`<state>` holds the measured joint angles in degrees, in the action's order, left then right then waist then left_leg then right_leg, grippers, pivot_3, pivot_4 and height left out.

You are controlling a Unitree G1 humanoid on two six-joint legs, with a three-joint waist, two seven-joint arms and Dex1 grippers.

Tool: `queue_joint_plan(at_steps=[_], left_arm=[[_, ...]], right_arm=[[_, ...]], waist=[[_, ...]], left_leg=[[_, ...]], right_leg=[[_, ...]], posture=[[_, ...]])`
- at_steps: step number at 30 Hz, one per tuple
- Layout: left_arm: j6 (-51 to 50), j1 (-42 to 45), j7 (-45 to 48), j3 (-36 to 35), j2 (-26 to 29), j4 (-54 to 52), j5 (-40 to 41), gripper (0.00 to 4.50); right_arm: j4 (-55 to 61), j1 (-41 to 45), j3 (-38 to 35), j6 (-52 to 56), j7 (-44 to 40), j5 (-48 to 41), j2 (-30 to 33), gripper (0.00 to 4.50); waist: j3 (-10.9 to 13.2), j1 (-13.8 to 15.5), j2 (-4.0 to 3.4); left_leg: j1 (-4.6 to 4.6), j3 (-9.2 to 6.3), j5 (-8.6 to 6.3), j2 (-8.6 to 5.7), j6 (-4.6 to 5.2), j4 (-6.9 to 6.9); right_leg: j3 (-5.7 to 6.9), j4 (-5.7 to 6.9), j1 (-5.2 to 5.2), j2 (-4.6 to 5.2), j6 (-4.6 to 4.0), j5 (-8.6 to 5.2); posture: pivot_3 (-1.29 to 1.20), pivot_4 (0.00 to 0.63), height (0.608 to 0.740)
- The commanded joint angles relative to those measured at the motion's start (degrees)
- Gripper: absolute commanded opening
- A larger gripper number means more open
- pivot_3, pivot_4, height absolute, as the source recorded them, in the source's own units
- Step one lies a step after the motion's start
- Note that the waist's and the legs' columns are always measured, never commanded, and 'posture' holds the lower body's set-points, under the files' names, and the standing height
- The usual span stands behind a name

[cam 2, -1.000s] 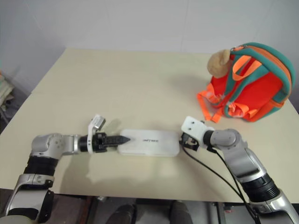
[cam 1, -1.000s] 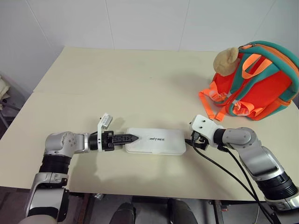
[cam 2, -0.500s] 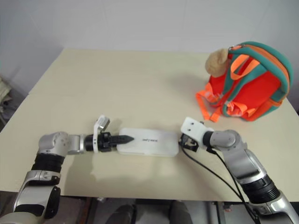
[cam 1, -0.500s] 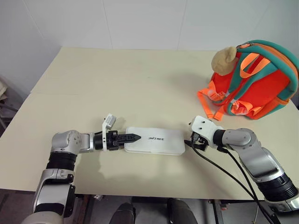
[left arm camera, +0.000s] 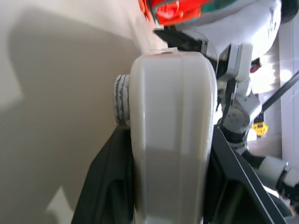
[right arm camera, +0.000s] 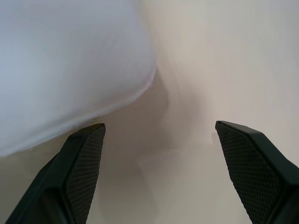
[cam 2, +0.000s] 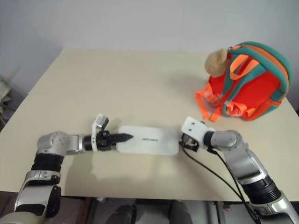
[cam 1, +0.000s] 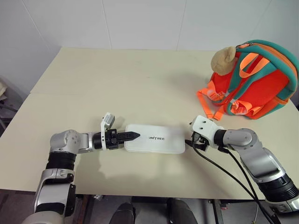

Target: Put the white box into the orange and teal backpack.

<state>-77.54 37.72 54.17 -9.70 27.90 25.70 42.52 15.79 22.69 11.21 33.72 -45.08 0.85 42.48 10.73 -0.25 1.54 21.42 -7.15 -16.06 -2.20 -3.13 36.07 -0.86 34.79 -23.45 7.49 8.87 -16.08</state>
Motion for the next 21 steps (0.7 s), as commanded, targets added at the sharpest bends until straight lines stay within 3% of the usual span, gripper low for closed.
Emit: queue_joint_plan(at_steps=[1,9,21], left_arm=[[-2.31,0.60,-2.23,-6.02,-0.01,-0.70,3.19,1.32],[-4.77,-1.03,-8.36,-15.51,-1.45,-3.50,6.18,1.32],[-10.62,-0.73,-19.14,-27.02,-7.10,-9.49,12.91,1.32]], right_arm=[[1.82,-0.23,-4.29,-1.07,2.09,-0.74,-0.27,4.50],[2.95,0.12,-11.78,-0.21,9.51,-2.67,-5.67,4.50],[7.18,-6.09,-32.10,-2.29,13.61,-13.63,-9.28,4.50]], waist=[[0.00,0.03,0.00],[0.00,0.08,0.00],[0.00,0.30,0.00]], left_leg=[[0.00,0.00,0.00,0.00,0.00,-0.01],[0.01,0.00,0.02,0.00,-0.07,-0.05],[0.04,0.02,-0.01,-0.01,-0.12,-0.04]], right_leg=[[0.00,0.00,0.00,0.00,0.00,0.00],[-0.01,-0.04,-0.03,0.01,0.00,0.00],[-0.01,-0.09,0.00,0.03,0.00,0.00]], posture=[[0.00,0.150,0.740],[0.00,0.150,0.740],[0.00,0.150,0.740]])
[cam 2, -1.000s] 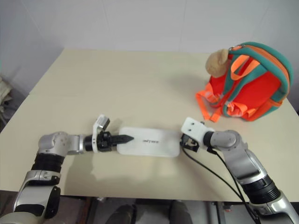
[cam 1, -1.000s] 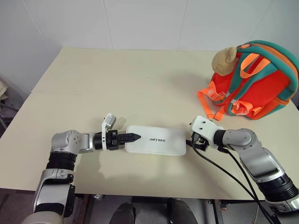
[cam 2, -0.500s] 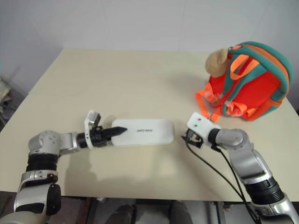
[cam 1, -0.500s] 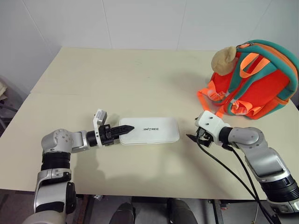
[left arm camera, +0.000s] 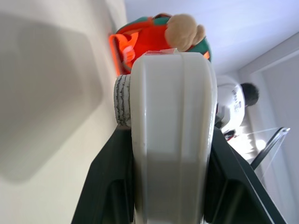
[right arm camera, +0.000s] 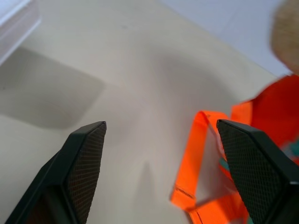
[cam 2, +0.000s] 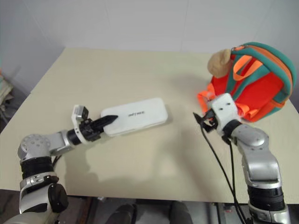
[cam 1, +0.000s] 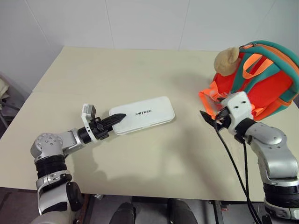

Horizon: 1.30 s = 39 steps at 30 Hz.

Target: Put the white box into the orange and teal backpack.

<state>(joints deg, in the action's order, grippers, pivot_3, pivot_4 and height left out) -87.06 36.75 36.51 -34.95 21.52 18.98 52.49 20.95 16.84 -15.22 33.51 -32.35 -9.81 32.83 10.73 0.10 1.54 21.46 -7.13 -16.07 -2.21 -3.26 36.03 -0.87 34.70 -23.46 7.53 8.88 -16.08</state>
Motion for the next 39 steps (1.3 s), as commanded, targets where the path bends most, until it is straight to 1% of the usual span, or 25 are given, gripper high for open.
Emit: queue_joint_plan(at_steps=[1,5,9,15,24,27,31,34,39], left_arm=[[-1.26,0.13,-1.91,-1.96,-0.91,-2.91,3.05,1.32],[-1.75,0.37,-3.56,-2.58,-1.64,-3.33,3.74,1.32],[-1.82,0.86,-4.62,-2.32,-2.22,-3.36,4.34,1.32],[-1.79,0.71,-5.75,-2.37,-2.53,-3.90,5.13,1.32],[-2.23,0.06,-7.36,-3.41,-2.28,-5.11,6.38,1.32],[-2.36,-0.30,-8.11,-3.87,-2.48,-5.84,6.86,1.32],[-2.37,-0.86,-8.93,-4.13,-2.72,-6.72,7.35,1.32],[-2.33,-1.40,-9.68,-4.67,-2.89,-7.51,8.09,1.32],[-2.18,-2.27,-10.44,-4.82,-2.95,-8.05,9.02,1.32]], right_arm=[[1.41,-0.26,-6.69,-2.47,0.99,-3.43,0.66,4.50],[-4.14,1.46,-10.36,-4.66,2.37,-4.18,1.70,4.50],[-11.75,5.20,-11.19,-6.94,2.83,-5.29,1.85,4.50],[-23.86,10.49,-9.38,-12.34,2.10,-5.02,1.89,4.50],[-43.34,21.53,-5.48,-21.66,0.56,-4.70,1.15,4.50],[-50.76,26.48,-3.87,-24.98,-0.10,-4.27,0.80,4.50],[-57.56,30.34,-1.95,-27.81,-0.67,-3.45,0.80,4.50],[-59.95,31.32,-1.67,-29.93,0.50,-2.96,0.94,3.94],[-61.20,31.65,-0.89,-29.72,0.12,-2.80,1.12,2.26]], waist=[[0.00,-0.08,0.00],[0.00,-0.39,0.00],[0.00,-0.36,0.00],[0.00,-0.36,0.00],[0.01,-0.55,-0.01],[0.01,-0.71,-0.01],[0.01,-1.25,-0.01],[0.01,-1.49,-0.01],[0.01,-1.70,-0.01]], left_leg=[[0.00,0.02,0.00,0.00,0.00,0.00],[-0.09,0.09,-0.01,0.02,0.02,0.00],[-0.14,0.15,-0.02,0.02,0.03,0.01],[-0.13,0.17,0.02,0.02,-0.04,-0.04],[-0.13,0.30,0.06,0.03,-0.12,-0.05],[-0.13,0.32,0.06,0.02,-0.12,-0.05],[-0.12,0.34,0.07,0.03,-0.14,-0.09],[-0.08,0.33,0.06,0.03,-0.17,-0.10],[-0.04,0.35,0.04,0.02,-0.19,-0.08]], right_leg=[[-0.01,0.00,0.00,0.00,0.00,0.00],[-0.09,0.08,0.00,-0.05,0.00,0.00],[-0.16,0.12,0.00,-0.06,-0.02,0.02],[-0.17,0.03,0.00,-0.05,-0.01,0.02],[-0.27,-0.02,-0.03,-0.06,0.04,0.04],[-0.29,-0.06,-0.02,-0.05,0.06,0.06],[-0.30,-0.11,-0.02,-0.06,0.08,0.06],[-0.29,-0.07,-0.02,-0.05,0.09,0.07],[-0.31,-0.08,-0.02,-0.04,0.15,0.10]], posture=[[0.00,0.150,0.740],[0.00,0.150,0.740],[0.00,0.150,0.740],[0.00,0.150,0.740],[0.00,0.150,0.740],[0.00,0.150,0.740],[0.00,0.150,0.740],[0.00,0.150,0.740],[0.00,0.150,0.740]])
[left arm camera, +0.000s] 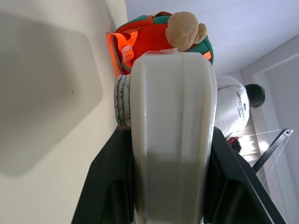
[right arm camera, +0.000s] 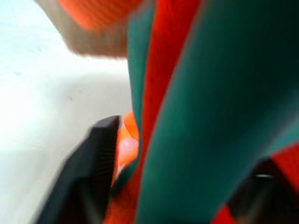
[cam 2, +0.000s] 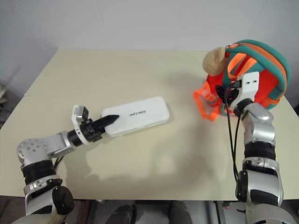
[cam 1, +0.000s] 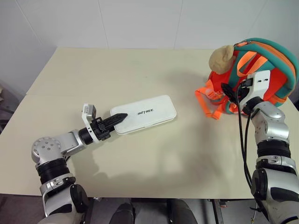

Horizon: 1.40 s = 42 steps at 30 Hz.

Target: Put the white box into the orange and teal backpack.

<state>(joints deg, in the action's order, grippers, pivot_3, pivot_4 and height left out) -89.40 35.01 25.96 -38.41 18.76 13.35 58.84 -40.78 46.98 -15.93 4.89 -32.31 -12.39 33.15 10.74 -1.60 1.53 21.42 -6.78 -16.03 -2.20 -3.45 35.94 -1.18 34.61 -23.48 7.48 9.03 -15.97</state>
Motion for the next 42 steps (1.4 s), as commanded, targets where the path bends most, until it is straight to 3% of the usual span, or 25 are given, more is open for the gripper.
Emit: queue_joint_plan(at_steps=[1,3,6,20,42], left_arm=[[0.19,-0.64,-0.03,-1.38,-0.14,-2.47,2.85,1.32],[0.44,-0.78,-0.18,-1.46,0.13,-2.35,3.06,1.32],[1.64,-0.67,-0.23,-1.62,0.90,-1.71,2.70,1.32],[9.49,1.73,2.73,0.06,9.14,5.65,0.65,1.32],[14.42,3.64,6.41,4.74,12.41,11.17,-0.48,1.32]], right_arm=[[0.82,1.41,-0.17,-0.94,-0.06,-0.35,0.75,1.95],[1.97,1.21,-0.32,-1.16,0.11,-0.63,0.45,1.18],[3.65,0.95,-0.28,-0.27,-0.23,-1.21,0.10,0.55],[25.96,-6.17,2.69,12.83,-5.20,-6.47,-0.80,0.55],[52.39,-10.47,3.44,27.52,-5.68,-14.15,1.35,0.55]], waist=[[0.00,0.00,0.00],[0.00,0.01,0.00],[0.00,0.01,0.00],[0.01,-0.03,-0.02],[0.01,0.03,-0.02]], left_leg=[[0.00,0.00,0.00,0.00,0.00,0.00],[0.00,0.00,0.00,0.01,0.00,0.01],[0.00,0.00,0.00,0.00,-0.01,0.04],[0.00,0.01,-0.03,0.02,-0.04,0.02],[0.06,0.08,-0.09,0.02,0.06,-0.05]], right_leg=[[0.00,0.00,0.00,0.00,0.00,0.00],[0.00,-0.03,0.00,-0.01,0.00,0.00],[0.00,-0.12,0.00,-0.01,0.00,0.00],[-0.03,0.02,-0.04,-0.03,0.02,0.01],[-0.12,0.02,-0.18,-0.03,0.02,0.01]], posture=[[0.00,0.150,0.740],[0.00,0.150,0.740],[0.00,0.150,0.740],[0.00,0.150,0.740],[0.00,0.150,0.740]])
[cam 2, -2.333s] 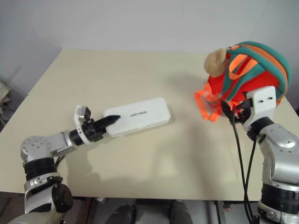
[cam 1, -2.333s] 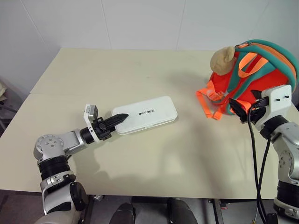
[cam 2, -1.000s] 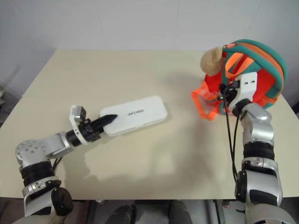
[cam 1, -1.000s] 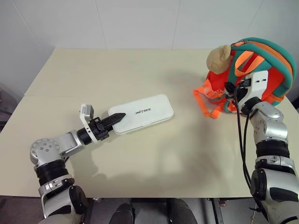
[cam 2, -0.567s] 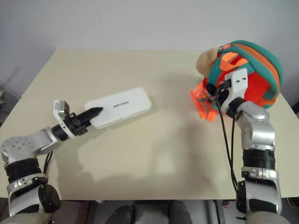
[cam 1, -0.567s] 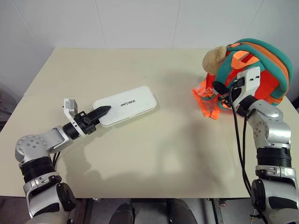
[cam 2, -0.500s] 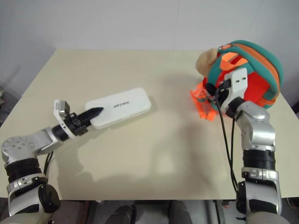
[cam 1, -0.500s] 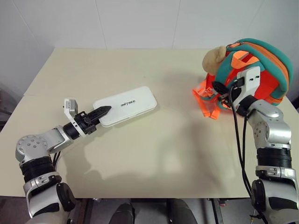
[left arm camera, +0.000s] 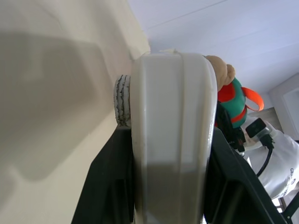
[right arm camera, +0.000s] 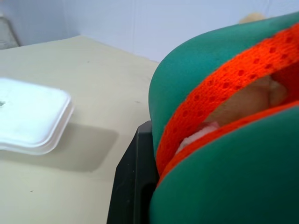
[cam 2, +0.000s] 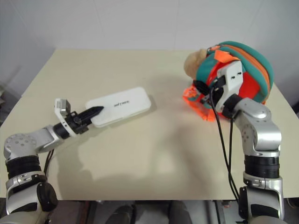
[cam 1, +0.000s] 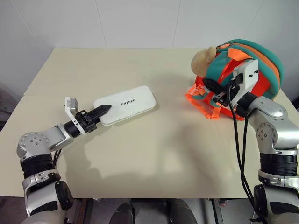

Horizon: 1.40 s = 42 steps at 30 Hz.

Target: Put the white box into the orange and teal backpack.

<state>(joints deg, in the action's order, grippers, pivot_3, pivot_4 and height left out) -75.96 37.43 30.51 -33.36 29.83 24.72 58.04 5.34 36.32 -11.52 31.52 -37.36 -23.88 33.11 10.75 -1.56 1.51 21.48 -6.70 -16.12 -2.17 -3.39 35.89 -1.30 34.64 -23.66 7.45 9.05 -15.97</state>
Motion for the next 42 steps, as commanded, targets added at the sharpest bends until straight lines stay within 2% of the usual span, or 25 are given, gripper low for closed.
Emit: queue_joint_plan(at_steps=[1,10,23,31,42], left_arm=[[1.17,1.36,2.18,-0.16,1.68,0.20,0.17,1.32],[3.27,3.31,4.57,1.46,4.72,3.89,-2.08,1.32],[7.64,7.78,13.44,6.44,9.15,12.63,-8.54,1.32],[8.83,8.67,16.87,7.35,10.96,14.11,-10.78,1.32],[7.50,3.84,20.47,6.89,17.11,4.18,-10.07,1.32]], right_arm=[[8.11,-0.26,-0.97,1.89,-1.03,-3.47,1.81,0.55],[22.32,-2.52,-0.53,12.15,-6.18,-12.77,9.10,0.55],[34.16,0.11,-1.98,20.37,-14.66,-33.99,18.61,0.55],[35.45,1.32,0.79,19.44,-17.37,-36.68,21.90,0.55],[38.38,-4.78,0.86,18.32,-18.24,-36.81,23.49,0.55]], waist=[[0.00,-0.04,0.00],[0.01,0.07,0.00],[0.02,0.12,0.02],[0.03,0.14,0.04],[0.05,0.15,0.08]], left_leg=[[0.00,0.01,0.00,0.00,0.01,-0.01],[0.04,0.05,-0.03,0.01,0.05,-0.13],[0.12,0.05,-0.09,0.02,0.12,-0.14],[0.13,0.06,-0.11,0.02,0.14,-0.05],[0.15,0.06,-0.15,0.05,0.14,-0.03]], right_leg=[[0.00,-0.01,-0.01,0.00,0.00,0.00],[-0.02,-0.12,-0.06,0.00,0.00,0.00],[0.04,-0.25,-0.06,0.01,0.01,-0.01],[0.05,-0.23,-0.05,0.02,0.03,0.00],[0.04,-0.23,-0.07,0.02,0.03,0.00]], posture=[[0.00,0.150,0.740],[0.00,0.150,0.740],[0.00,0.150,0.740],[0.00,0.150,0.740],[0.00,0.150,0.740]])
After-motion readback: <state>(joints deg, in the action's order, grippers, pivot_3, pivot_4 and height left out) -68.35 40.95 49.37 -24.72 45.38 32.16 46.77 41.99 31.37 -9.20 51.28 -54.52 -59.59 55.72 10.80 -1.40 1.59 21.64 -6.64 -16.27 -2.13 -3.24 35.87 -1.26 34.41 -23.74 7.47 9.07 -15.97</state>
